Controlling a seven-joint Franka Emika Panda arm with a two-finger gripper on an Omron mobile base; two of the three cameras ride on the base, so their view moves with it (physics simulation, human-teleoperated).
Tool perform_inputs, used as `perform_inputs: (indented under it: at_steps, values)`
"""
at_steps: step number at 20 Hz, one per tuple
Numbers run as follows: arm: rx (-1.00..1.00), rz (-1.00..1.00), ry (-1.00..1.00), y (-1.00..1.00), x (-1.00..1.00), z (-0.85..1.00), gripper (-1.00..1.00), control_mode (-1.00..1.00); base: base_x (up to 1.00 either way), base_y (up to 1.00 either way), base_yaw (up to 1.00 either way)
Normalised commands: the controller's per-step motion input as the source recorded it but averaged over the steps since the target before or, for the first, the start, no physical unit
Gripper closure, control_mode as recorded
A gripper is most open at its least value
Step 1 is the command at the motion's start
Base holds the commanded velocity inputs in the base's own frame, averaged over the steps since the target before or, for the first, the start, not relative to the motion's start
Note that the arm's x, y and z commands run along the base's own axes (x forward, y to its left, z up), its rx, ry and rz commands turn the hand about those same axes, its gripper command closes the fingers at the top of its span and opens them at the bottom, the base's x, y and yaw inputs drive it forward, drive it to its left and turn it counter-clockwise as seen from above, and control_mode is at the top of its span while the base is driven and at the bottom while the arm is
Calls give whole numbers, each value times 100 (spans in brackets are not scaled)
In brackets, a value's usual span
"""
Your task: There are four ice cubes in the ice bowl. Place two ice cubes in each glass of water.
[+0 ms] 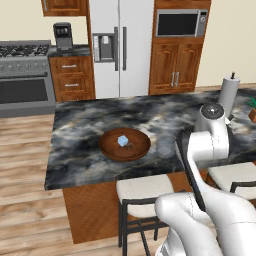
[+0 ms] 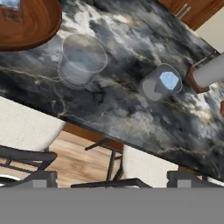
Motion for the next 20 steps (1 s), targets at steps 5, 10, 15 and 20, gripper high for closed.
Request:
perform_inputs:
  at_steps: [5,10,15,20]
  values:
    - [7,11,0,37,-5,50,-100,-100,0,0,0]
    - [14,11,6,74,0,54,-100,-100,0,0,0]
    - [13,12,14,84,0,44,-100,-100,0,0,0]
    - [8,-2,7,67,0,15,-100,-100,0,0,0]
